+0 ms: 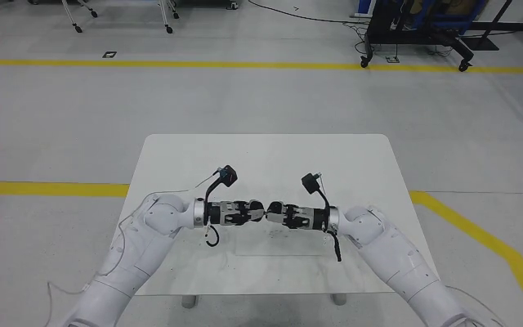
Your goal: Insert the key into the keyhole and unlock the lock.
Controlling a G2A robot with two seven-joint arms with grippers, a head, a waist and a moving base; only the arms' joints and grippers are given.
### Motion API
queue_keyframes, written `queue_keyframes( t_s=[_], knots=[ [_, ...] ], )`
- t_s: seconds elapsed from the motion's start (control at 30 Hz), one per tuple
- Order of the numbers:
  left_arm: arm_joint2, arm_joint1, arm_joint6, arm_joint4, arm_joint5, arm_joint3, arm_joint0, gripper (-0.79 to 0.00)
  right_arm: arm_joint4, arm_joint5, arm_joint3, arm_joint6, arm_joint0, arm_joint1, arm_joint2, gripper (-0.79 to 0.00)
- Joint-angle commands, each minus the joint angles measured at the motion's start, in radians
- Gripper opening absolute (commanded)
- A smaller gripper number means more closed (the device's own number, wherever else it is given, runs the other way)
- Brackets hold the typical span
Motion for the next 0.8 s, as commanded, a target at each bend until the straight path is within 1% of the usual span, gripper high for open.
queue_keyframes(
  t_s=[0.0,0.07,0.13,0.17,0.23,0.3,0.5,0.53,0.57,0.6,0.77],
  knots=[
    [0.005,0.0,-0.003,-0.002,-0.001,0.002,-0.003,-0.785,0.006,-0.001,0.004,0.001,0.002,0.0,-0.001,-0.505],
    [0.01,0.001,-0.003,-0.002,-0.001,0.004,-0.006,-0.785,0.008,-0.001,0.008,0.002,0.005,0.0,-0.002,-0.523],
    [0.013,0.002,-0.003,-0.002,-0.002,0.006,-0.008,-0.785,0.01,0.0,0.011,0.0,0.007,0.0,-0.003,-0.554],
    [0.014,0.002,-0.002,-0.002,-0.002,0.007,-0.01,-0.785,0.01,0.0,0.011,-0.001,0.008,0.0,-0.004,-0.582],
    [0.015,0.003,0.001,-0.004,-0.003,0.009,-0.011,-0.785,0.01,0.0,0.012,-0.002,0.009,0.0,-0.006,-0.668],
    [0.016,0.004,0.005,-0.004,-0.003,0.01,-0.012,-0.785,0.012,-0.001,0.014,-0.002,0.01,0.0,-0.008,-0.785],
    [0.02,0.007,0.023,0.007,-0.001,0.01,-0.015,-0.785,0.02,-0.008,0.019,-0.001,0.012,0.0,-0.012,-0.785],
    [0.02,0.007,0.028,0.007,0.0,0.011,-0.015,-0.677,0.024,-0.011,0.019,0.0,0.011,0.0,-0.012,-0.785],
    [0.019,0.008,0.034,0.014,0.004,0.012,-0.016,-0.308,0.028,-0.015,0.02,0.001,0.011,0.0,-0.012,-0.785],
    [0.018,0.008,0.042,0.026,0.009,0.012,-0.017,0.0,0.034,-0.02,0.02,0.002,0.01,0.001,-0.012,-0.785],
    [0.005,0.011,0.096,0.032,0.008,0.01,-0.013,0.0,0.085,-0.053,0.023,0.016,0.001,0.006,-0.002,-0.785]
  ],
)
